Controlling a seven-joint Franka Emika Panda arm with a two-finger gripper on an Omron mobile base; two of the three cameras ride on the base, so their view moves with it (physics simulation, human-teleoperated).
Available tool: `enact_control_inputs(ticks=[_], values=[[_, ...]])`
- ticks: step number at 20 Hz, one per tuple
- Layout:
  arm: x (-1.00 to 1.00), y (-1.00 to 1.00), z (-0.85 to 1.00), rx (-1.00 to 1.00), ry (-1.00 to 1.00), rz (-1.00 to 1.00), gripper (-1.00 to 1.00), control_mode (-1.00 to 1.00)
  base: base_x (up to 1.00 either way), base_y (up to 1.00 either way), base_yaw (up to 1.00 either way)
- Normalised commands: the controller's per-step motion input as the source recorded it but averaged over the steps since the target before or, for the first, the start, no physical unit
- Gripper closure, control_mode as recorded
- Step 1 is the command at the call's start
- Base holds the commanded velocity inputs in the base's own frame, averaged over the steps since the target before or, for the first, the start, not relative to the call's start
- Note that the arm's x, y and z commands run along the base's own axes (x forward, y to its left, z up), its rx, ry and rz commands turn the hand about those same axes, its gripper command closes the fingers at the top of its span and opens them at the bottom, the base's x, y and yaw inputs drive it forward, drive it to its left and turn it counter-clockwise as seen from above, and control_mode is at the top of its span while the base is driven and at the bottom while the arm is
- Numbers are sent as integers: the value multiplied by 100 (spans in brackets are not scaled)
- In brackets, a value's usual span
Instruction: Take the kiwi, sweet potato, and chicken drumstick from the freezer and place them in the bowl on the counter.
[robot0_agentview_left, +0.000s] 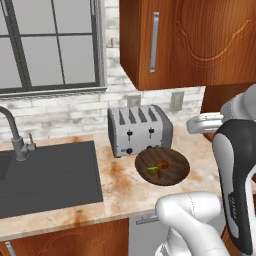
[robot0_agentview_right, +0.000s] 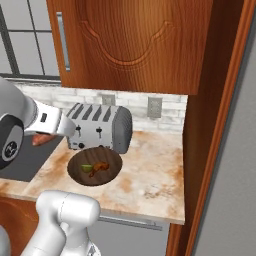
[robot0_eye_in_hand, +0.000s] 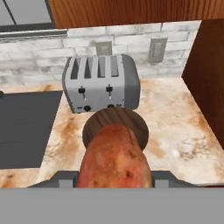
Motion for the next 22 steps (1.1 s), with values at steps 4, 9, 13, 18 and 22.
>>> enact_control_inputs(ticks=[4, 9, 13, 18, 22], values=[[5, -2, -69, 0, 8, 0, 100, -100, 0, 0, 0], [12, -5, -61, 0, 16, 0, 100, -100, 0, 0, 0], [32, -1, -53, 0, 13, 0, 100, -100, 0, 0, 0], [43, 0, -51, 0, 6, 0, 100, -100, 0, 0, 0], [44, -6, -53, 0, 2, 0, 100, -100, 0, 0, 0]])
